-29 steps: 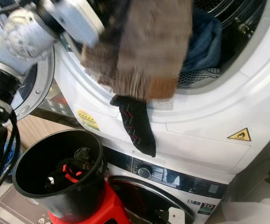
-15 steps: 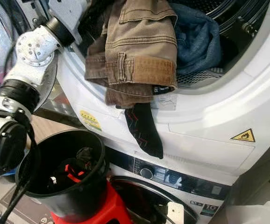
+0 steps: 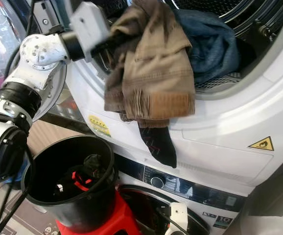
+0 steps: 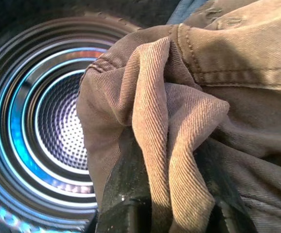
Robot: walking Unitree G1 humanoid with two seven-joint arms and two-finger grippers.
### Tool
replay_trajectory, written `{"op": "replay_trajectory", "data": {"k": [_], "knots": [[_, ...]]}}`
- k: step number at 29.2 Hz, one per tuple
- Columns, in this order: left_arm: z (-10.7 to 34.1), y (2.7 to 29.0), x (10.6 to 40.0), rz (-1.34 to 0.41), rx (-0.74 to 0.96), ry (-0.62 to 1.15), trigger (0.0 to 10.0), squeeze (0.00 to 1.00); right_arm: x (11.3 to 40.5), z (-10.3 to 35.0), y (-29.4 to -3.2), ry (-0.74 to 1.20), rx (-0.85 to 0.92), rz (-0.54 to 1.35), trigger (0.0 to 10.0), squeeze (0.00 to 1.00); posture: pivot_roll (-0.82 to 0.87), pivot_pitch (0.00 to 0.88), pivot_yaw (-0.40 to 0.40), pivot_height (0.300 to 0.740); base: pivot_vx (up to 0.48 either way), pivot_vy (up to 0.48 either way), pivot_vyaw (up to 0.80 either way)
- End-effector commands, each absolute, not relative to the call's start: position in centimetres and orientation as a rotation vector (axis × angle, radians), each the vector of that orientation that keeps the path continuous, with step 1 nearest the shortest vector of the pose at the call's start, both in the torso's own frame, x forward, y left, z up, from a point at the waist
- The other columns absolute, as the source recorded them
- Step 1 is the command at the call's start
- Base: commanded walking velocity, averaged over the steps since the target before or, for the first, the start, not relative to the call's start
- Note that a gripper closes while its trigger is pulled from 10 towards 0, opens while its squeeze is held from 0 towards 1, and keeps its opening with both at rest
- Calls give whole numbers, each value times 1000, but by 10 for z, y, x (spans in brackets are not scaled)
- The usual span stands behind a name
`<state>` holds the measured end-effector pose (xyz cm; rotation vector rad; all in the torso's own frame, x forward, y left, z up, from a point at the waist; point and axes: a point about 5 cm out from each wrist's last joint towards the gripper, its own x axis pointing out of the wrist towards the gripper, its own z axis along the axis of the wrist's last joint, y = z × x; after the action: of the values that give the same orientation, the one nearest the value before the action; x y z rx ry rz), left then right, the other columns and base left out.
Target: Clothes washing
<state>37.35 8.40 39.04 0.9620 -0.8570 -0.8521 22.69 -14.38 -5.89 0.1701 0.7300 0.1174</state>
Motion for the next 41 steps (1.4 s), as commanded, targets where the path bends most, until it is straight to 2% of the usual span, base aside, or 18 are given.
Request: {"op": "replay_trajectory", "data": {"k": [1,8,9,10,16,17,22,23,26,27,28,29,30,35,41], "knots": [[393,68,368,-923,1012,-877,0,0,230,-56,-135,700,164,164,10000,0,-28,0,134,740,0,0,0],[402,50,361,-953,948,-966,0,0,249,-36,-116,564,187,360,10000,0,-52,0,141,740,0,0,0],[403,47,359,-950,944,-986,0,0,251,-31,-111,532,192,447,10000,0,-53,0,141,740,0,0,0],[404,45,358,-947,942,-1001,0,0,249,-26,-107,498,173,578,10000,0,-57,0,140,740,0,0,0],[411,47,357,-923,913,-1017,0,0,235,-15,-108,428,222,900,10000,0,-64,0,136,740,0,0,0],[413,48,357,-915,904,-1021,0,0,223,-11,-110,427,212,1030,10000,0,-66,0,135,740,0,0,0],[415,50,357,-909,896,-1022,0,0,211,-1,-112,399,205,1154,10000,0,-64,0,134,740,0,0,0],[414,51,358,-906,896,-1020,0,0,207,21,-111,314,225,1241,10000,0,-63,0,132,740,0,0,0],[412,52,359,-909,898,-1010,0,0,218,54,-106,168,245,1261,10000,0,-63,0,132,740,0,0,0],[413,52,359,-906,893,-1009,0,0,236,83,-100,30,252,1213,10000,0,-63,0,134,740,0,0,0],[413,52,359,-905,892,-1009,0,0,239,91,-99,-2,256,1201,10000,0,-63,0,134,740,0,0,0],[413,52,359,-904,893,-1008,0,0,256,130,-86,-173,302,1184,10000,0,-56,0,136,740,0,0,0],[413,52,359,-904,892,-1007,0,0,260,142,-83,-215,317,1174,10000,0,-56,0,136,740,0,0,0],[413,52,359,-905,887,-1005,0,0,263,192,-70,-384,367,1189,10000,0,-48,0,135,740,0,0,0],[413,53,360,-903,890,-1000,0,0,255,218,-65,-460,403,1260,10000,0,-46,0,134,740,0,0,0]]}}
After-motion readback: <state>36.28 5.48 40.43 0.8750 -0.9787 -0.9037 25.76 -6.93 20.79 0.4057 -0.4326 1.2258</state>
